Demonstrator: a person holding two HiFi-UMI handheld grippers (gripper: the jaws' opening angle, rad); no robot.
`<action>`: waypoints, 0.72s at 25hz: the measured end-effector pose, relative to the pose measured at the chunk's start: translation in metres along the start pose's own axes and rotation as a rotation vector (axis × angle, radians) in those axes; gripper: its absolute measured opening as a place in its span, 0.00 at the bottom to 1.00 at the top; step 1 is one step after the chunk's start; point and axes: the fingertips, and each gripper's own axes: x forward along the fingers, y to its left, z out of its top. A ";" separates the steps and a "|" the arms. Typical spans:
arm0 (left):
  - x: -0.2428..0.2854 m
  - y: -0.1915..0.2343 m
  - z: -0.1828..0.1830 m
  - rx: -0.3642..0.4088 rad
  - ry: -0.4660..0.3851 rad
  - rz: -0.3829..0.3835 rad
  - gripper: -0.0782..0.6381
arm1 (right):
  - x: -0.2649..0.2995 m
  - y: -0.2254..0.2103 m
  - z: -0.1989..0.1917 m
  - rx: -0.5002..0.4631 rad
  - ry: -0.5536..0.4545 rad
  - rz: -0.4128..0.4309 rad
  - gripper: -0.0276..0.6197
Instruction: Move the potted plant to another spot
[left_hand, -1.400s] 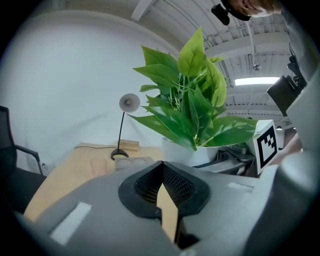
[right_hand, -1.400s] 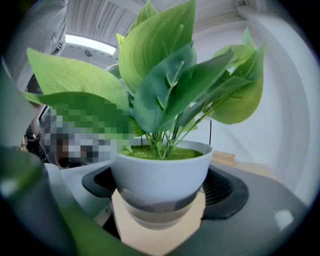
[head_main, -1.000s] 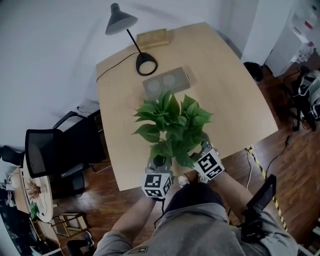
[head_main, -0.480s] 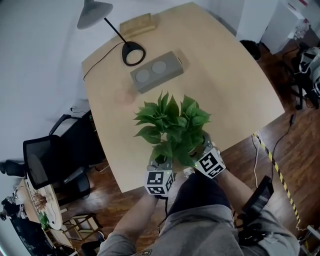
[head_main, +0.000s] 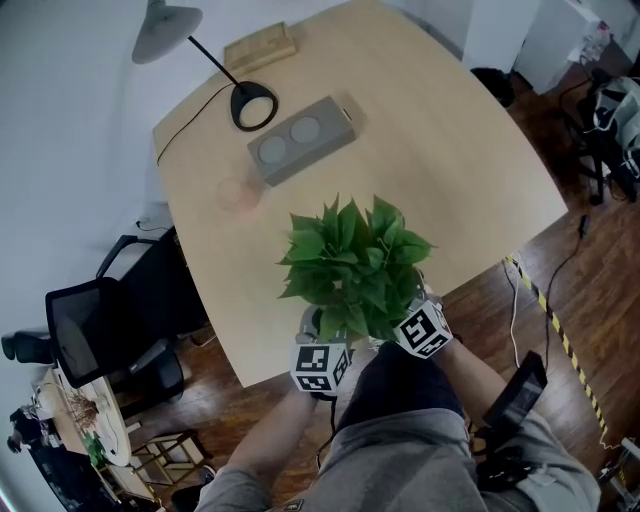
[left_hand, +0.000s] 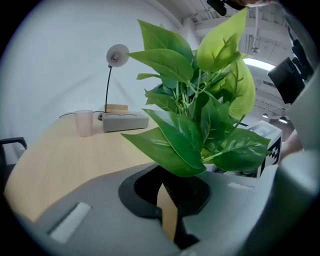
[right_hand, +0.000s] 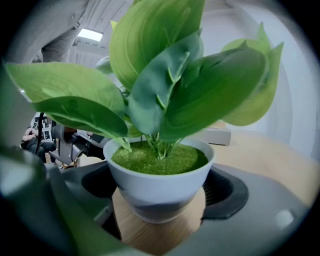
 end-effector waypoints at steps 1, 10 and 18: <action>0.000 -0.002 -0.001 0.004 0.003 -0.002 0.10 | -0.002 0.000 -0.003 -0.003 0.004 -0.005 0.84; -0.002 -0.004 -0.011 0.037 0.038 0.004 0.10 | -0.005 0.000 -0.014 -0.062 0.009 -0.031 0.85; -0.004 0.002 -0.015 0.052 0.055 0.025 0.10 | -0.007 0.000 -0.020 -0.114 0.037 -0.032 0.86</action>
